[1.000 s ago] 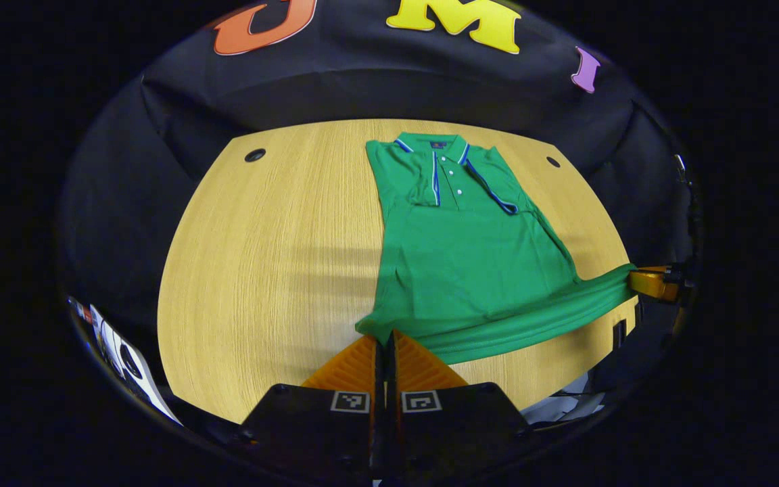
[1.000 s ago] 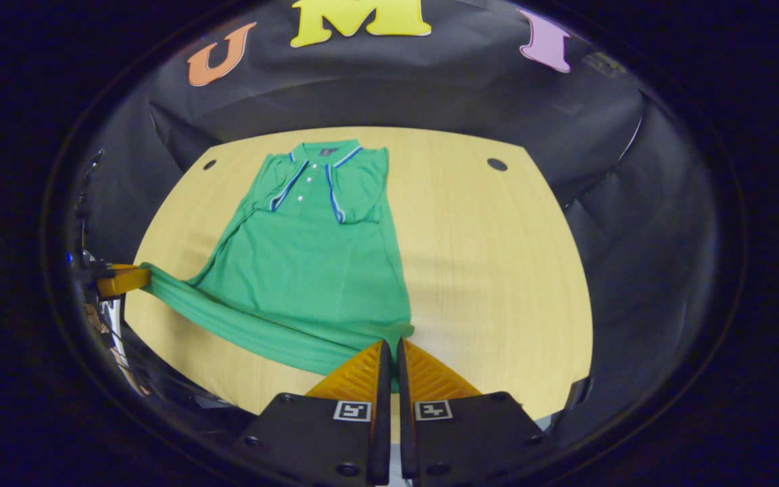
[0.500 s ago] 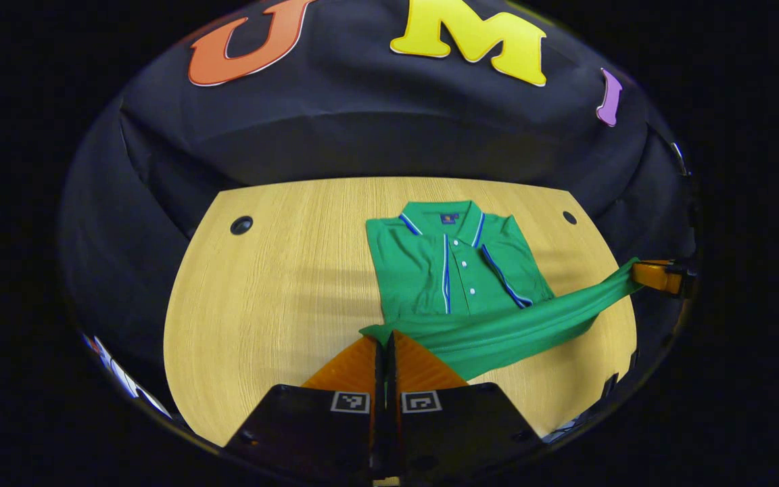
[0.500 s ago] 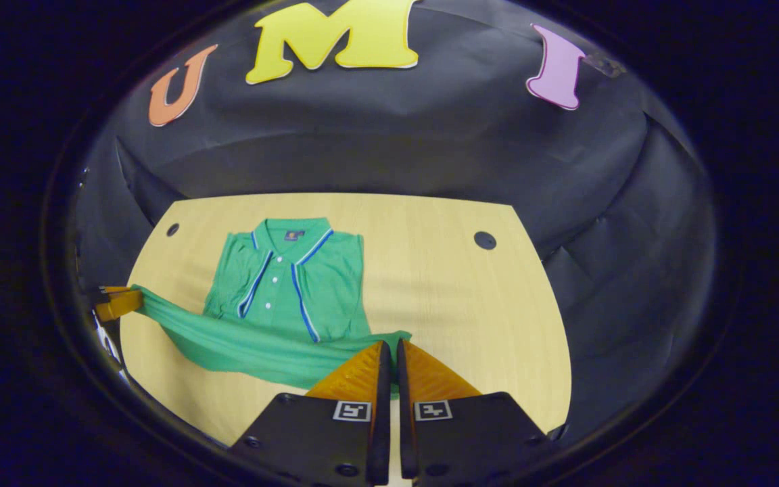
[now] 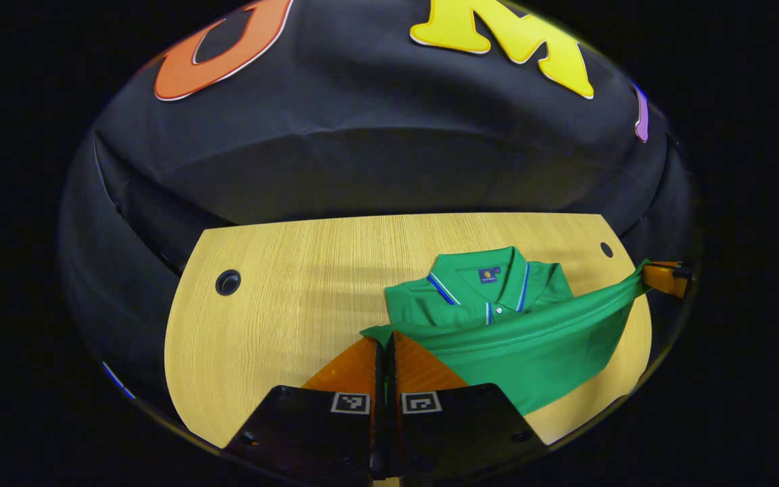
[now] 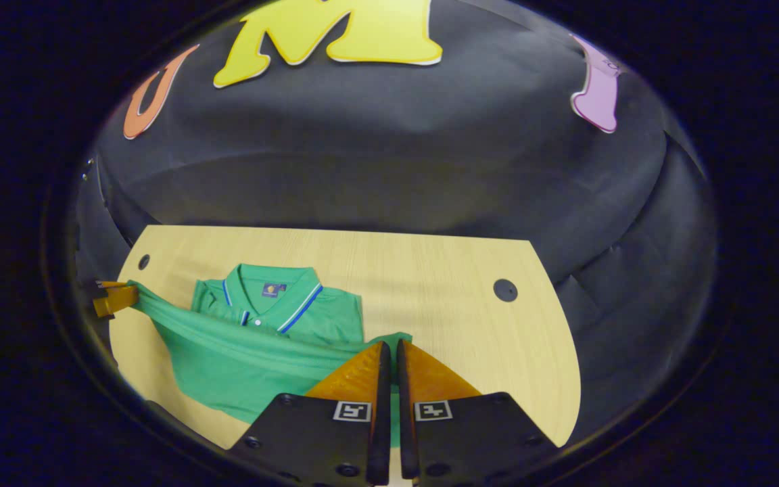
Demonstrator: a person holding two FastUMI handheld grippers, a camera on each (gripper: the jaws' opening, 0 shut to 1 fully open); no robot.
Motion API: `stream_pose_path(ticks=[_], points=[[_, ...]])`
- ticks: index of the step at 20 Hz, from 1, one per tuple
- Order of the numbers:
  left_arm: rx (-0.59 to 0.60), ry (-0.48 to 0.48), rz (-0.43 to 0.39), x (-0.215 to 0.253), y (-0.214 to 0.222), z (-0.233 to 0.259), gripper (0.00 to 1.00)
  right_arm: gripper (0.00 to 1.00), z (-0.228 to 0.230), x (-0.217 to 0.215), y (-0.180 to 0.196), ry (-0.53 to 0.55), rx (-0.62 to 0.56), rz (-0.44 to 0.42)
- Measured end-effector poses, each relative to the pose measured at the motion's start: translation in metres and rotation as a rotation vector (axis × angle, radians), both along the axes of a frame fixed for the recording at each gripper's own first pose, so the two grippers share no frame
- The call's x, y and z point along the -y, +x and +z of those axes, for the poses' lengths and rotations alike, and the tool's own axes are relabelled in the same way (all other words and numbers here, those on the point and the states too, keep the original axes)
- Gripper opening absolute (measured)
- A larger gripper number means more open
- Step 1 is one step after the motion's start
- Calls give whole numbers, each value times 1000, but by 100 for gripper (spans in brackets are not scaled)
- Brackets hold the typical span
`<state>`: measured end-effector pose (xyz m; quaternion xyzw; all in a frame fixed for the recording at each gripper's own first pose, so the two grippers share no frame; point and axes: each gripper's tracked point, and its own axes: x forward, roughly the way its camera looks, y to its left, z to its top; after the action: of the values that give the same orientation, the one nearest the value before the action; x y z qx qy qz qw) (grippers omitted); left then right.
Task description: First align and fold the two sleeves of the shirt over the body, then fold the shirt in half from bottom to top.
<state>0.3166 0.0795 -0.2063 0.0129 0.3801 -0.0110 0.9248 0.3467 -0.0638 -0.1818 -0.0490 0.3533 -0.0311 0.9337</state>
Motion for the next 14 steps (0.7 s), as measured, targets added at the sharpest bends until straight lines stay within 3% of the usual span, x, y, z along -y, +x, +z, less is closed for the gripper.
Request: stream_pose_path(ticks=[2, 4, 6, 12, 13, 14], points=[[-7, 22, -8, -4, 20, -15, 0, 8, -14, -7, 27, -6, -1, -5], [-18, 23, -5, -5, 32, -31, 3, 12, -29, -8, 49, -26, -9, -22], [-23, 27, -6, -7, 46, -42, 3, 8, -44, -9, 67, -34, -20, -25], [-20, 42, -26, -9, 73, -65, 3, 5, -82, -8, 104, -48, -35, -33], [-19, 42, -27, -10, 79, -70, 7, 8, -88, -9, 107, -43, -42, -41], [-23, 47, -29, -10, 82, -75, 3, 8, -93, -10, 110, -35, -43, -45]])
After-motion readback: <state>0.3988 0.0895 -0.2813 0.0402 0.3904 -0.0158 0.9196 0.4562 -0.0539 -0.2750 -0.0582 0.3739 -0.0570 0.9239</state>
